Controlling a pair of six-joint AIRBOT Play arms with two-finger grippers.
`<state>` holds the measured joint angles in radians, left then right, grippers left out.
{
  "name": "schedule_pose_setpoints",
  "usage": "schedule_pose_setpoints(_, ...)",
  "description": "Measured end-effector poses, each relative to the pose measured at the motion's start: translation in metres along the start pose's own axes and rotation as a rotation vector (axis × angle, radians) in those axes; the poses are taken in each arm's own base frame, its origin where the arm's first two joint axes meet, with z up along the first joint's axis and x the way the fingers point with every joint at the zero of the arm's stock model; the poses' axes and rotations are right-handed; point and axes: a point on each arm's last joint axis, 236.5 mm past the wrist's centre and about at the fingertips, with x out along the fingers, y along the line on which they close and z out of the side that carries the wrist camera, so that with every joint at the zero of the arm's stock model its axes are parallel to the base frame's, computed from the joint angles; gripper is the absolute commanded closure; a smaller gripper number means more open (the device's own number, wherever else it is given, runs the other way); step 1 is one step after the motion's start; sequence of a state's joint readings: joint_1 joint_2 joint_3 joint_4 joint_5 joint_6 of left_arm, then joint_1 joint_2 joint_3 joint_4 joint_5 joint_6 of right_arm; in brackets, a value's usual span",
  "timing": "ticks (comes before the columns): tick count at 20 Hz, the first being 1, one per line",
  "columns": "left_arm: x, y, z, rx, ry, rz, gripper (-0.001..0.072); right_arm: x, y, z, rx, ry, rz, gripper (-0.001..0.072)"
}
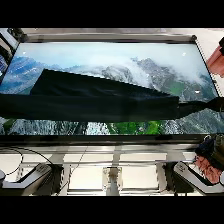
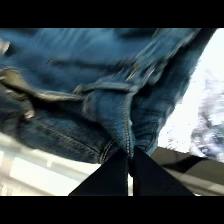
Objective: Fold the clothes and pants, and hang the long-sleeved shirts on hangers.
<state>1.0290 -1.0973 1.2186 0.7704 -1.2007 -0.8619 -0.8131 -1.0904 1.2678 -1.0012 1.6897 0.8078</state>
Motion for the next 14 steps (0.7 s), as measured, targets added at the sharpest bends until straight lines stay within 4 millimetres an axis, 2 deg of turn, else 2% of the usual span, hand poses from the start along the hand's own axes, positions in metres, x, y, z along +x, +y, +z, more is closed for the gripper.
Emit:
schedule_pose_setpoints(5, -0.010, -0.013, 0.027, -0.077, -0.117, -0.076, 0.0681, -0.010, -0.013, 0.008, 0.035, -0.065, -0.061, 0.0698)
schedule_pose_setpoints(8, -0.006, -0.020, 0.033, -0.084, -0.138, -0.098, 0.0681, -0.011, -0.017, 0.010, 0.067, -0.076, -0.073, 0.0697)
schedule_pose_setpoints(11, 0.012, -0.016, 0.017, -0.082, -0.061, -0.070, 0.0681, -0.005, -0.036, -0.006, 0.154, -0.022, -0.132, 0.0697)
schedule_pose_setpoints(14, 0.030, -0.005, -0.006, -0.091, 0.043, -0.018, 0.0682, 0.015, -0.051, -0.035, 0.247, 0.061, -0.150, 0.0697)
